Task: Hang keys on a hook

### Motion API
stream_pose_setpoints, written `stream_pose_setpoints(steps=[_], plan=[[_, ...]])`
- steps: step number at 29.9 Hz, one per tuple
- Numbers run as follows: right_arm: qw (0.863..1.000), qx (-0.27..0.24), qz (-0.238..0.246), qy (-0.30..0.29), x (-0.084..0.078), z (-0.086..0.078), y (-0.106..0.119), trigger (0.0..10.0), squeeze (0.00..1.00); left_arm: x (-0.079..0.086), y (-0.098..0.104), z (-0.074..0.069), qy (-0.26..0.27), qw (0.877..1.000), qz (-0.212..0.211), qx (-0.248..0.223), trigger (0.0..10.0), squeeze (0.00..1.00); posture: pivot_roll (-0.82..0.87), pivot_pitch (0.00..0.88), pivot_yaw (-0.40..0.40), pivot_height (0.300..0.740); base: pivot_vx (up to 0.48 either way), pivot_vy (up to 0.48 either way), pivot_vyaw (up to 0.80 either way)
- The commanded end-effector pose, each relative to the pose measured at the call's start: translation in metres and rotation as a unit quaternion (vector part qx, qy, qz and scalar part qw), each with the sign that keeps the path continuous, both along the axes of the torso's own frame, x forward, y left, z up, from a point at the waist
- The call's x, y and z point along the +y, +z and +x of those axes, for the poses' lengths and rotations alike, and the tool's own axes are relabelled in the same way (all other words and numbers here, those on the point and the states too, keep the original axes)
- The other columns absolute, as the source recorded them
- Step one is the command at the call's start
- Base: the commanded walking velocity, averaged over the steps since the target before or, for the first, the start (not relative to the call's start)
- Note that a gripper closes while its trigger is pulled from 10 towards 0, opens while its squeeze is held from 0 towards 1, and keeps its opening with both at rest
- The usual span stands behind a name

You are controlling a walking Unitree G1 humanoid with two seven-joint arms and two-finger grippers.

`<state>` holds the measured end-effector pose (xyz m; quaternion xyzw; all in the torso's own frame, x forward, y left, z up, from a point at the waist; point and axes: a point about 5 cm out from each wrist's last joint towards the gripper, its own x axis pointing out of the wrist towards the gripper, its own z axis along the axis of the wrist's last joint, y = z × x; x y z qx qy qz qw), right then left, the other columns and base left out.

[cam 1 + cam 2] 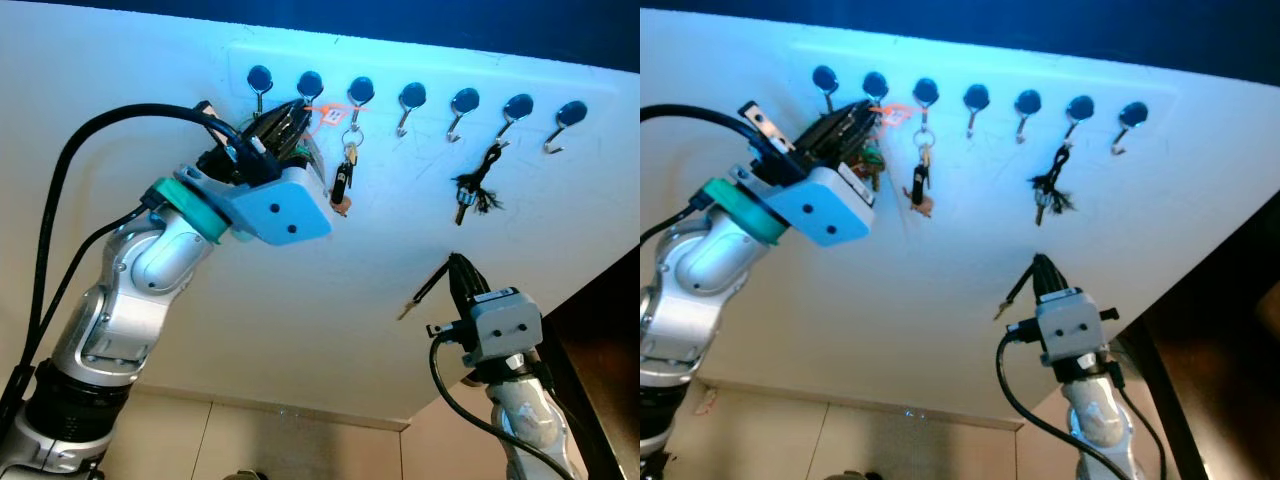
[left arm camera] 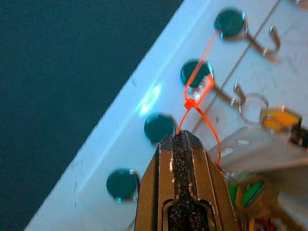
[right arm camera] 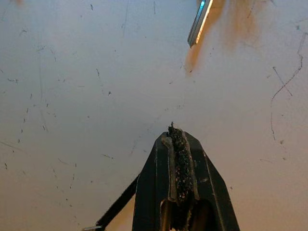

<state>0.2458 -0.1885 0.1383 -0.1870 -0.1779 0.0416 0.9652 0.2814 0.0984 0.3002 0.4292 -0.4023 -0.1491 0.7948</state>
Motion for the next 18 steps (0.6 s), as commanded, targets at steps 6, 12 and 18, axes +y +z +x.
stream_pose_setpoints(steps=[6, 12, 18], plan=[[1.000, 0.006, 0.004, -0.002, 0.000, -0.002, -0.002, 10.0, 0.00, -0.014, -0.006, 0.002, -0.029, 0.999, 0.024, 0.010, 10.0, 0.00, 0.03, 0.000, 0.045, 0.740, 0.000, 0.000, 0.00], [1.000, 0.006, 0.004, -0.002, 0.001, -0.002, -0.003, 10.0, 0.00, -0.022, -0.008, 0.003, -0.038, 0.999, 0.034, 0.014, 10.0, 0.00, 0.03, 0.000, 0.047, 0.740, 0.000, 0.000, 0.00], [1.000, 0.007, 0.005, -0.002, 0.001, -0.003, -0.004, 10.0, 0.00, -0.028, -0.029, 0.014, -0.053, 0.992, 0.077, 0.087, 10.0, 0.00, 0.02, 0.000, 0.053, 0.740, 0.000, 0.000, 0.00]])
